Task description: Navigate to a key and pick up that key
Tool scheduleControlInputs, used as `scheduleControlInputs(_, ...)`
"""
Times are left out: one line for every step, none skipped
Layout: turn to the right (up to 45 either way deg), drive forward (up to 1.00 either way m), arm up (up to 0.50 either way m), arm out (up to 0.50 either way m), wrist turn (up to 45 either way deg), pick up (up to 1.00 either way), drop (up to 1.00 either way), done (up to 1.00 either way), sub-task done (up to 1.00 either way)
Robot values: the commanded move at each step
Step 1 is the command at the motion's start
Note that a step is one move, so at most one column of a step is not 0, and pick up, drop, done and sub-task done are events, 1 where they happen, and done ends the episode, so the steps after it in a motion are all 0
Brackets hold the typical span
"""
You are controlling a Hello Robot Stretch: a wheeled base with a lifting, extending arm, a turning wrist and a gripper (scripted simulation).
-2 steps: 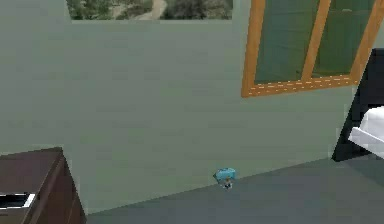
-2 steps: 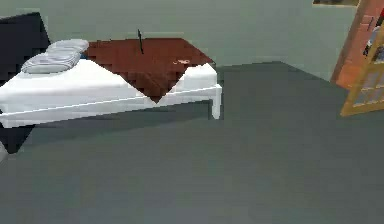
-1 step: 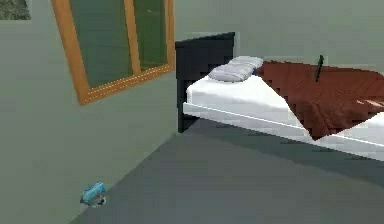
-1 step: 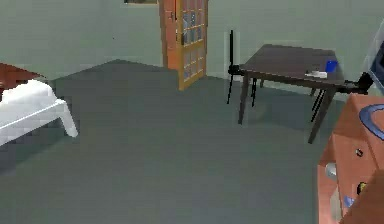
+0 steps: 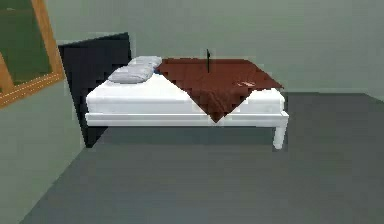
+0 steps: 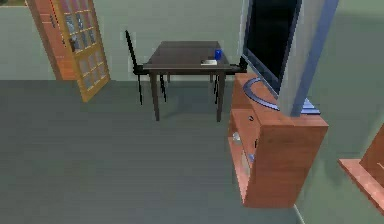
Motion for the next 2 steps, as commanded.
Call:
scheduleControlInputs(0.0, 0.10, 0.00, 0.00, 0.0, 0.00, 0.00, 0.00, 0.00)
scheduleControlInputs(45.0, 0.00, 0.00, 0.00, 0.0, 0.00, 0.00, 0.00, 0.00)
